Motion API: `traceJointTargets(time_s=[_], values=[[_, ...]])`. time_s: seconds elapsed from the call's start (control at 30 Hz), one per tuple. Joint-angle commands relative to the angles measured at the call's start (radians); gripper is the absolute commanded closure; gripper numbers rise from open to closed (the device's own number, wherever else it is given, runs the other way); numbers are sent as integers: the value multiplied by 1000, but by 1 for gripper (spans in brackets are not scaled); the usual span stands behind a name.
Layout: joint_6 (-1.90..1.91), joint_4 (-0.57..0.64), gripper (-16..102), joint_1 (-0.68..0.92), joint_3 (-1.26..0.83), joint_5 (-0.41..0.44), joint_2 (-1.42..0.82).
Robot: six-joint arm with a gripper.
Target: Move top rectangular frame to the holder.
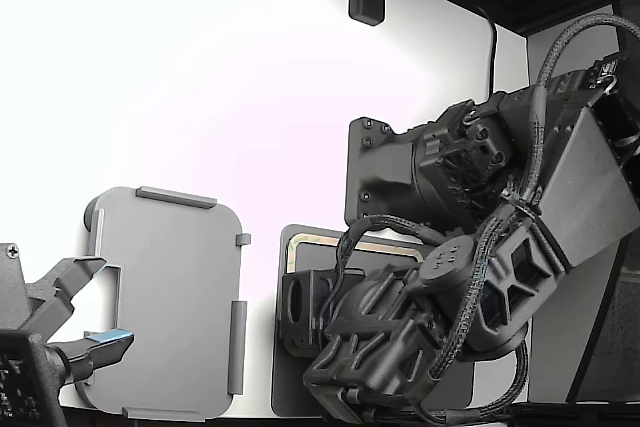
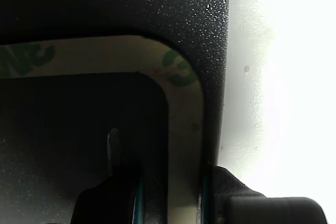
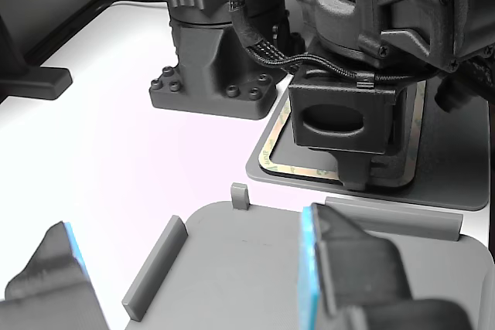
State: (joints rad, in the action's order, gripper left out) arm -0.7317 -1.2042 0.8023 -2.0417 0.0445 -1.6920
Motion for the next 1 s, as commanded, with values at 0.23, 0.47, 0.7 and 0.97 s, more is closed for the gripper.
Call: traceJointTargets(time_s=[0.23, 0.47, 0.7, 0.97], values=[[3, 29, 60, -20, 11, 3, -8], [37, 38, 98, -21, 9, 14, -28], [81, -51, 98, -21, 67, 14, -74], [241, -239, 98, -35, 229, 41, -178]])
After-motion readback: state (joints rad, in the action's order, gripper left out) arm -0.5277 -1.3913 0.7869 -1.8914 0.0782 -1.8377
